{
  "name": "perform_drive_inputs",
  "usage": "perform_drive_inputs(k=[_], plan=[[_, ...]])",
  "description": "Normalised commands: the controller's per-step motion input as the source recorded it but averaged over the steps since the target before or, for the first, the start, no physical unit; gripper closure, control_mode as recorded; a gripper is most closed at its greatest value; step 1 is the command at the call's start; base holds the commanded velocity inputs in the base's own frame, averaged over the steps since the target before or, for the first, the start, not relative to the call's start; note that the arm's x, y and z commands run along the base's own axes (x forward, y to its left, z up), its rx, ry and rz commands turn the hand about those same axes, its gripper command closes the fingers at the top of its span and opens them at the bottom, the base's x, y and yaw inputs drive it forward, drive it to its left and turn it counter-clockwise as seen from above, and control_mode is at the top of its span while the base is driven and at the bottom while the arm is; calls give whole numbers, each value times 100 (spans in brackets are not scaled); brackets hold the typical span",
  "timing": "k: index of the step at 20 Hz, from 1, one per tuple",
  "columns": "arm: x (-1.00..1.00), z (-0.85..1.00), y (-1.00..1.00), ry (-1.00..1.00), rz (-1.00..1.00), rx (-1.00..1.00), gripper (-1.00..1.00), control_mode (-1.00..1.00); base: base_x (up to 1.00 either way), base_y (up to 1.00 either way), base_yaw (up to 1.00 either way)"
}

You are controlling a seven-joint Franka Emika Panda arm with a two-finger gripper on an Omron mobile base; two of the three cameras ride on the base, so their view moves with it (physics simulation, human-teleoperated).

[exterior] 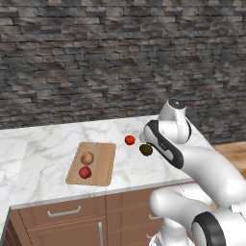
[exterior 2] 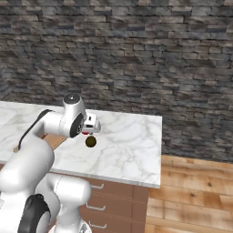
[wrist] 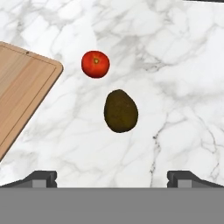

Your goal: Place the avocado, onion, tomato, and bell pepper on the cutting board.

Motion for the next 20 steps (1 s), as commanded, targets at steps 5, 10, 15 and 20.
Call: perform_drive_inputs(k=[5,10,15,20], plan=[[18,-18,0,0,0,0,-100,-100,0,0,0],[19,-24,0,0,0,0,-100,-100,0,0,0],[17,-25,0,0,0,0,-100,-100,0,0,0],[17,-22,0,0,0,0,-100,-100,0,0,0]])
